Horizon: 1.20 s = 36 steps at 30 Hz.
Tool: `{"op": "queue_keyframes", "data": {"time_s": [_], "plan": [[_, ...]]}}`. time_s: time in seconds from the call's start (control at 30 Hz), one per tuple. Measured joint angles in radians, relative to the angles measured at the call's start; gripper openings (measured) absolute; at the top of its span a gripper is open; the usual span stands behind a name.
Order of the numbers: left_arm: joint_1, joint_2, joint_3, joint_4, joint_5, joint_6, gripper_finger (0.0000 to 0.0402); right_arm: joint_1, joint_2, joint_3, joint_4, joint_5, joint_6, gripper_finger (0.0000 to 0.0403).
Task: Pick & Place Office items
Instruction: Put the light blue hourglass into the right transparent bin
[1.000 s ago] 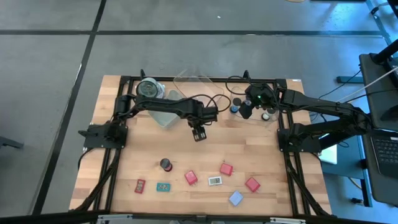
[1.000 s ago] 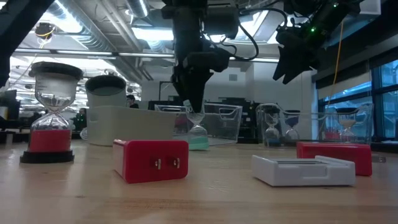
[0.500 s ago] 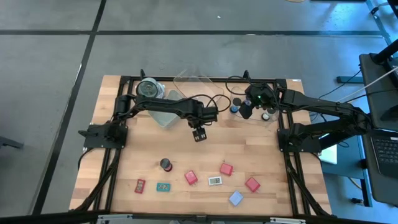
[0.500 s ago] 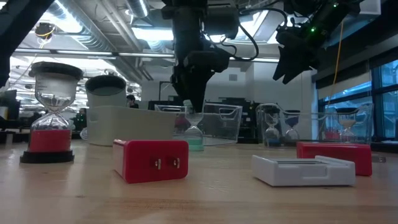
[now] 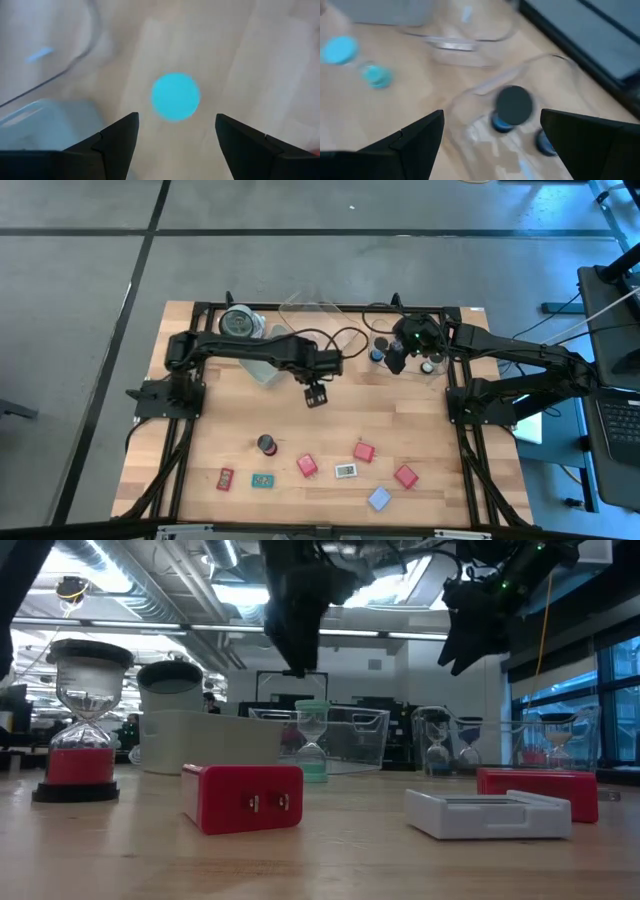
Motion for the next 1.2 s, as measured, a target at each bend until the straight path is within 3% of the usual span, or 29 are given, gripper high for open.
{"op": "queue_keyframes", "data": {"time_s": [0.23,0.43,0.6,0.87,1.2], "plan": [[-0.085,-0.134,0.0,-0.139,-0.198,-0.127,0.0239,0.051,0.002,0.0,0.081,-0.148,-0.139,0.0334],[-0.199,-0.228,0.0,-0.265,-0.322,-0.295,0.0223,0.115,0.067,0.0,0.198,-0.234,-0.148,0.0334],[-0.295,-0.276,0.0,-0.356,-0.387,-0.437,0.0217,0.146,0.179,0.0,0.299,-0.237,-0.137,0.0334],[-0.404,-0.308,0.0,-0.457,-0.491,-0.591,0.0216,0.196,0.366,0.0,0.614,-0.4,-0.187,0.0341],[-0.443,-0.31,0.0,-0.46,-0.517,-0.612,0.0214,0.202,0.51,0.0,0.824,-0.41,-0.348,0.0385]]}}
